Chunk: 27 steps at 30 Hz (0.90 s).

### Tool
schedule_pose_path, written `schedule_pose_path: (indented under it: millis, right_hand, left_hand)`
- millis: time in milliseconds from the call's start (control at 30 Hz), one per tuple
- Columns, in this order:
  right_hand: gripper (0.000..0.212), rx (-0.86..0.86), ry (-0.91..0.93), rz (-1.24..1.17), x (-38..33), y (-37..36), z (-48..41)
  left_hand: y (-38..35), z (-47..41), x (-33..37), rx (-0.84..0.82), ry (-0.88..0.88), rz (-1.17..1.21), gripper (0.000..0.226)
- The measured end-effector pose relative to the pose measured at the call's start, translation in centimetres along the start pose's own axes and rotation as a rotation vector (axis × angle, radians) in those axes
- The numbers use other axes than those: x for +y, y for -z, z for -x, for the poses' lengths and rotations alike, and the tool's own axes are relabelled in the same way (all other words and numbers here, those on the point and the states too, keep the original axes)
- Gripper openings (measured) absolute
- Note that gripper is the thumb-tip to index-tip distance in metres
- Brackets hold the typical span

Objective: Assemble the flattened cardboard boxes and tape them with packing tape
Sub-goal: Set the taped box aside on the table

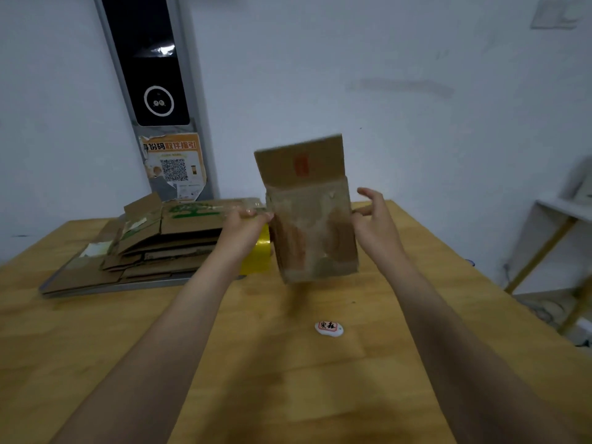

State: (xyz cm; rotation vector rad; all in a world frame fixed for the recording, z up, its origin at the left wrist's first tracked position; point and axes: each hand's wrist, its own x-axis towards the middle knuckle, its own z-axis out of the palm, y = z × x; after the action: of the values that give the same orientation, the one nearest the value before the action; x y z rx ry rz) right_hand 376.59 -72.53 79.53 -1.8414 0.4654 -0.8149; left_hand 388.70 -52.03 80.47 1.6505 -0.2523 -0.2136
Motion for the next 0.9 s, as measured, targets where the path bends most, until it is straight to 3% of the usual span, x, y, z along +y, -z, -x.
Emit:
schedule_pose_path:
  millis: [100, 200, 267, 400, 467, 533, 733, 900]
  right_hand:
    - [0.032, -0.063, -0.227, -0.075, 1.7, -0.2, 0.1]
    - [0.034, -0.121, -0.308, -0.027, 2.3, 0.1, 0.3]
    - [0.042, -0.161, -0.296, 0.002, 2.4, 0.3, -0.1]
    - [0.077, -0.270, -0.254, 0.127, 1.8, 0.0, -0.9]
    - [0.093, -0.247, -0.219, 0.160, 1.9, -0.3, -1.1]
    - [0.091, -0.192, -0.243, 0.144, 2.3, -0.4, -1.3]
    - [0.051, -0.081, -0.170, 0.287, 2.8, -0.5, -1.8]
    - [0.034, -0.025, -0.114, 0.222, 3.8, 0.9, -1.8]
  left_hand:
    - [-0.5, -0.4, -1.8, -0.024, 0.155, 0.089, 0.032]
    - [-0.9, -1.2, -2.5, 0.027, 0.090, -0.048, 0.034]
    - [-1.3, -1.3, -2.1, 0.009, 0.039, -0.159, 0.042]
    - [-2.2, -1.3, -1.7, -0.081, -0.002, -0.412, 0.091]
    - [-2.8, -1.7, -2.1, -0.070, -0.037, -0.495, 0.102]
    - [-3.2, -2.0, -2.3, -0.041, -0.057, -0.533, 0.106]
    - [-4.1, -2.7, -2.2, 0.083, -0.173, -0.617, 0.083]
    - [-3.9, -3.2, -3.5, 0.123, -0.315, -0.428, 0.053]
